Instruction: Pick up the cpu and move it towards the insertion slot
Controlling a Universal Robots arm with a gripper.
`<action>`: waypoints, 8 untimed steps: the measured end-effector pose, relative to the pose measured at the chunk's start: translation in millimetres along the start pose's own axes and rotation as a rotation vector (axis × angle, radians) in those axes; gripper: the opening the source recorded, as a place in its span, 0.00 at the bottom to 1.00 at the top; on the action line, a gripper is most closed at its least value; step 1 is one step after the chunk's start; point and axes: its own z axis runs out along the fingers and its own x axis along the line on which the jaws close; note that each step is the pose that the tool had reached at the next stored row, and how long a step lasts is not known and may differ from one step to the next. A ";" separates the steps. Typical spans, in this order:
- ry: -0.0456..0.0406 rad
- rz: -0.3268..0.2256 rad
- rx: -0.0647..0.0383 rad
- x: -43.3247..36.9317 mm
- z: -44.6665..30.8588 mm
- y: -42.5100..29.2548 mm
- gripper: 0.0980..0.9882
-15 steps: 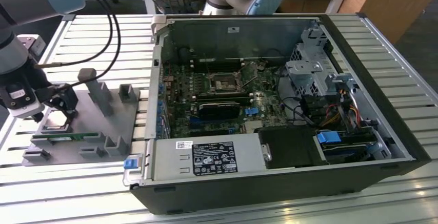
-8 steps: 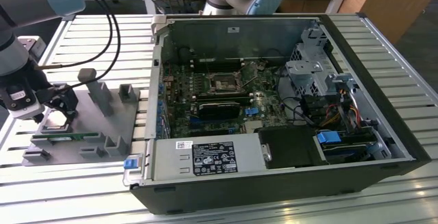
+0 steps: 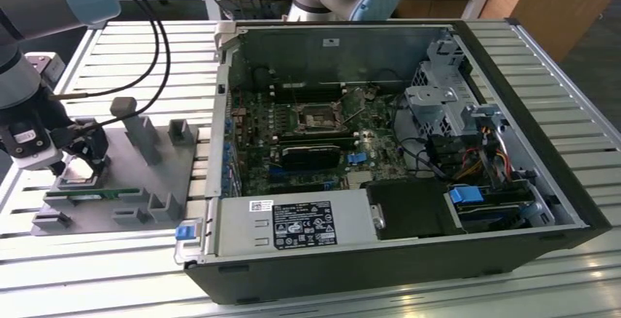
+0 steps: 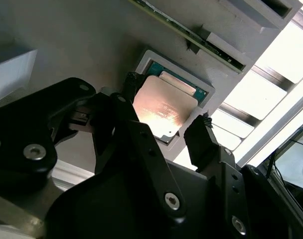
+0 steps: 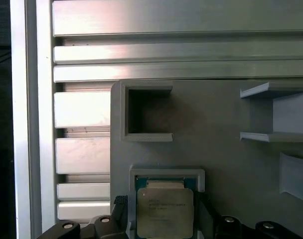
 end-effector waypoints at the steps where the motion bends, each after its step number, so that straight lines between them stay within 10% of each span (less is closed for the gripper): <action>1: 0.0000 0.000 0.000 0.0 0.0 0.0 0.63; 8: 0.0001 0.000 0.000 0.0 0.2 0.0 0.54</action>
